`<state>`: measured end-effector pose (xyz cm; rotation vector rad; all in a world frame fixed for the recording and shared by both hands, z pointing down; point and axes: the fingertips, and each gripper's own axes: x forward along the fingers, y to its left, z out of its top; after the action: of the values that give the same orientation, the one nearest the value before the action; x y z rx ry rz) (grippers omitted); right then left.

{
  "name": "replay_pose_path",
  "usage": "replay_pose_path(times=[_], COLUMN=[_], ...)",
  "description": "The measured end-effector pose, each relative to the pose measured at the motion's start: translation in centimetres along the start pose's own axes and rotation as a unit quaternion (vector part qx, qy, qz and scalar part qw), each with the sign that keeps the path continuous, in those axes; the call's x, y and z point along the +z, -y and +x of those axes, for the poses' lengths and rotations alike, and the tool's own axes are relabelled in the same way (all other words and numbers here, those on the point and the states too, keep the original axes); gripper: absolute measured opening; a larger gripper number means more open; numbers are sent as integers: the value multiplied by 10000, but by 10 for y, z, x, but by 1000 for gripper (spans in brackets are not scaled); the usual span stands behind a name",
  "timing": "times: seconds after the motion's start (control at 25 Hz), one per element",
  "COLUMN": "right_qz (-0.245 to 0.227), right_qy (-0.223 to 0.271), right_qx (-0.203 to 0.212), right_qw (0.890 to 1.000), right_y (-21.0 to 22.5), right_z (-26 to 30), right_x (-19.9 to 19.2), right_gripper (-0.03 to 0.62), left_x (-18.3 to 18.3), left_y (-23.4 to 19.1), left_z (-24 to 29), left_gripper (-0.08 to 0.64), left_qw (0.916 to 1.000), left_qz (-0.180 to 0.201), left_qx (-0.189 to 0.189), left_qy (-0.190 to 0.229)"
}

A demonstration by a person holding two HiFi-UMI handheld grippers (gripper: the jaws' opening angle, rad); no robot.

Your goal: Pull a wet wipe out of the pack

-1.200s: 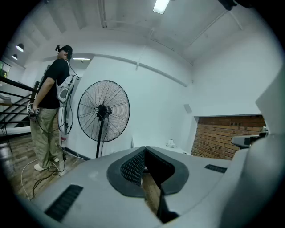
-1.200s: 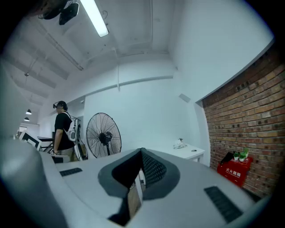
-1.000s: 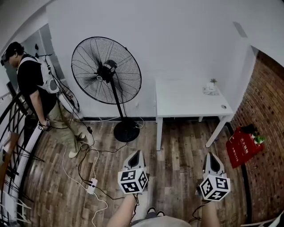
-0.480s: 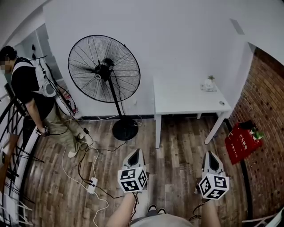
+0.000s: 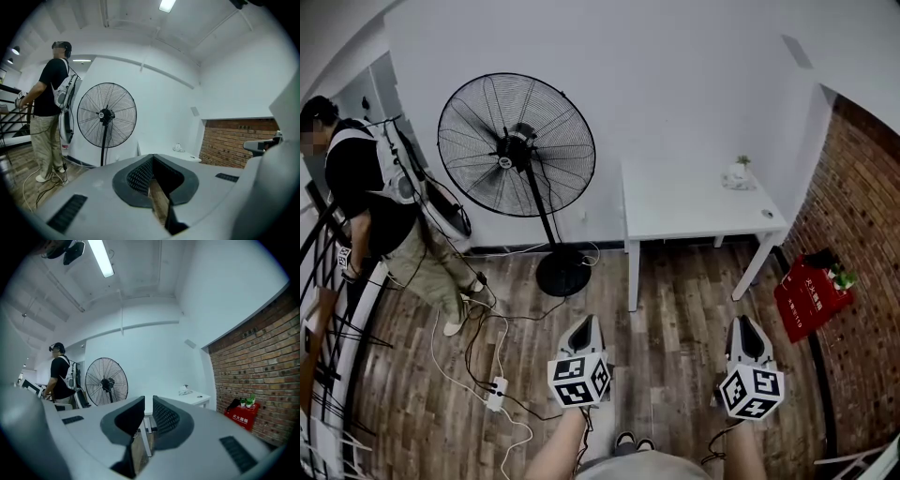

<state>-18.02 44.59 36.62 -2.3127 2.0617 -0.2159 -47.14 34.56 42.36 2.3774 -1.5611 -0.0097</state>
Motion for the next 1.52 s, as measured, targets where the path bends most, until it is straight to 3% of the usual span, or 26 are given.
replay_pose_path(times=[0.44, 0.92, 1.52], right_qz=[117, 179, 283], right_qy=[44, -195, -202], right_qx=[-192, -411, -472], right_qw=[9997, 9988, 9983], right_y=[-2, 4, 61], right_z=[10, 25, 152], right_x=[-3, -23, -7], right_gripper=[110, 120, 132], left_x=[5, -21, 2], left_y=[-10, -19, -5], left_z=[19, 42, 182], left_gripper=[0, 1, 0], left_qw=[9999, 9991, 9988], left_qz=[102, 59, 182], left_qx=[-135, -211, -235], left_qy=[-28, -367, -385])
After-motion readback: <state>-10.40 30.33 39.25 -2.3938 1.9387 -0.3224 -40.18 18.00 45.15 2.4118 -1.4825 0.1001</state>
